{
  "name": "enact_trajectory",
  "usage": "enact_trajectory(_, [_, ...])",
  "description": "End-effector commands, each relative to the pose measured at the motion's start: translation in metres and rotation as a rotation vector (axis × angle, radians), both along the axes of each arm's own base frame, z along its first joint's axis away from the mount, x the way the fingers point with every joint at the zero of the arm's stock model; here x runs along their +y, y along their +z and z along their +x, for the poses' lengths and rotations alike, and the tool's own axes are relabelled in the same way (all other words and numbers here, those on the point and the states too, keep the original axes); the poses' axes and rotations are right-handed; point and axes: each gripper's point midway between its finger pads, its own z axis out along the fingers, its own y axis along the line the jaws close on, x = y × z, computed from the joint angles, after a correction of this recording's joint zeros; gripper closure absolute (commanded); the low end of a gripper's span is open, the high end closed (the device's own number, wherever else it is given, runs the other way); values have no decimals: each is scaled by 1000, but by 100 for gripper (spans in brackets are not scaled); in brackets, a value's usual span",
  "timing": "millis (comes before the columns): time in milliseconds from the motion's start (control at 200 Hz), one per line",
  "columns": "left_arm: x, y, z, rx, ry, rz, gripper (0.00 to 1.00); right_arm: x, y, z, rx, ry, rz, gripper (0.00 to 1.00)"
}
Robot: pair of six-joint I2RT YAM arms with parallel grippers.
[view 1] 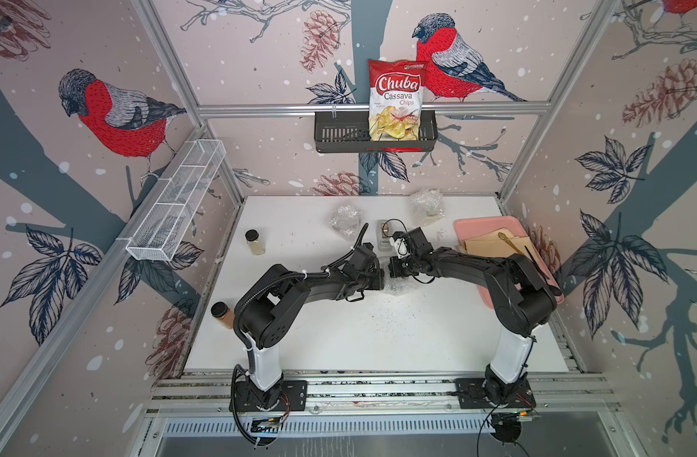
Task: Wrap bowls in bubble wrap
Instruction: Wrap the bowl in bubble wrap.
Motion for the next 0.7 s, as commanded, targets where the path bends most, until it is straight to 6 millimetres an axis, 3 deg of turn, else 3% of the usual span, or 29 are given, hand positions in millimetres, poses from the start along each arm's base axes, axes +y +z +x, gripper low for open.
enact_trajectory(0, [8,-4,-13,30,-23,52,47,-19,-27,-3,20,-40,-97,99])
enact_trajectory(195, [38,7,-9,15,113,67,40,-22,-30,-16,37,-38,-77,99])
enact_trajectory(240, [46,9,-9,22,154,53,23,-22,-28,-18,39,-38,-67,99])
enact_trajectory(300, [50,17,-12,20,177,10,16,-19,-26,-20,40,-33,-53,99])
enact_trajectory(505, [35,57,-22,-17,137,-196,9,-12,-21,-22,36,-19,-32,99])
enact_trajectory(695, [15,57,-27,9,79,-271,7,-6,-16,-24,36,-8,-7,99])
